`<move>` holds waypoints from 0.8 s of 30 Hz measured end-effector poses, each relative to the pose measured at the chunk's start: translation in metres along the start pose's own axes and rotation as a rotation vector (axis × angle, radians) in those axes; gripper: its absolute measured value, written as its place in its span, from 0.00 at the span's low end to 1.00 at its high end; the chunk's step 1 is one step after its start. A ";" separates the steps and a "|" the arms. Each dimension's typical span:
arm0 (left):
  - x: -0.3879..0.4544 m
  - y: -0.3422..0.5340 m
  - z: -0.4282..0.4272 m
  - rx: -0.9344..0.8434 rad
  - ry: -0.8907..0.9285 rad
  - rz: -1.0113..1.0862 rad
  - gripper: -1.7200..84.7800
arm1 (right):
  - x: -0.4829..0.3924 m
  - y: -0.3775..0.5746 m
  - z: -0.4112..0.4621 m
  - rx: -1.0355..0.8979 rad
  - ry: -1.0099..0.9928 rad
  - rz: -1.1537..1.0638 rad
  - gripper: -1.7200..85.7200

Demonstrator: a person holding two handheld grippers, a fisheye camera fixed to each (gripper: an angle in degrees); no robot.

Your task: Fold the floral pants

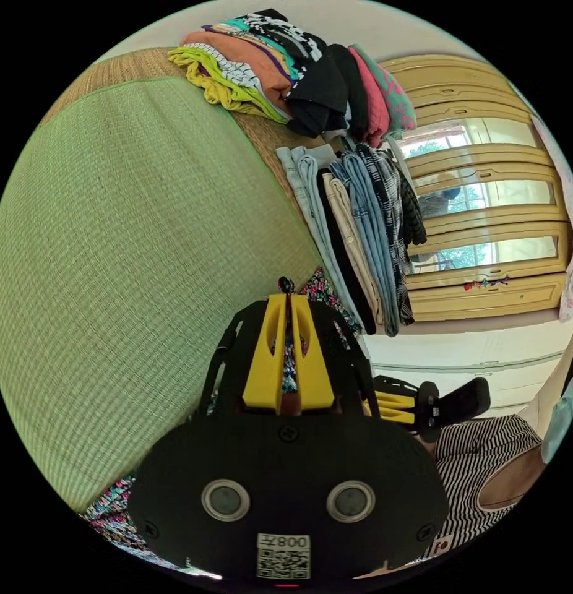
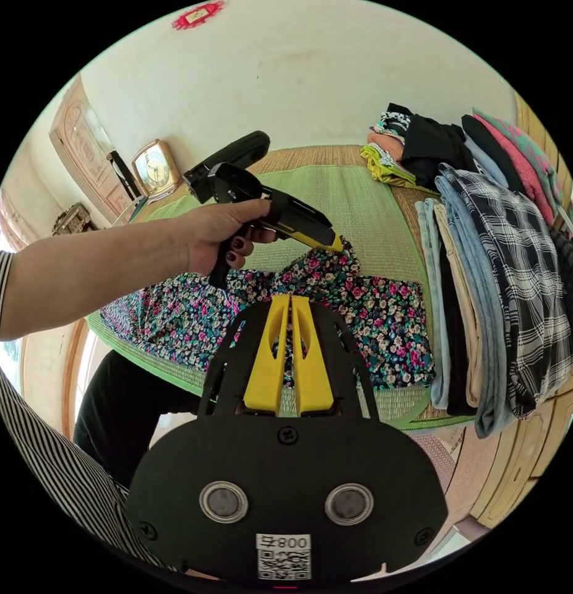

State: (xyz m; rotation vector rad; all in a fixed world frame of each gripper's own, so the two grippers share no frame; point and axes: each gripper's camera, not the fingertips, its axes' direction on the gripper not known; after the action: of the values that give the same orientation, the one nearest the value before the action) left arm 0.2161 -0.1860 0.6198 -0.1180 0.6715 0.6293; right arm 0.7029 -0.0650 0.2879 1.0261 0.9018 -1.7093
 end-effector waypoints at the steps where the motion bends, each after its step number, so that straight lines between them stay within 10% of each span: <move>1: 0.010 -0.004 -0.001 0.025 -0.002 0.021 0.04 | 0.004 0.003 -0.005 0.010 -0.003 0.006 0.02; 24: 0.084 -0.090 0.150 -0.118 -0.179 0.131 0.05 | 0.163 0.092 -0.046 0.007 -0.039 0.413 0.02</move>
State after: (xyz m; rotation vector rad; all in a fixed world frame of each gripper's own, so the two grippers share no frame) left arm 0.4002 -0.1715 0.6772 -0.1262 0.4714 0.7957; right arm 0.7624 -0.1071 0.1093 1.0927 0.6074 -1.3795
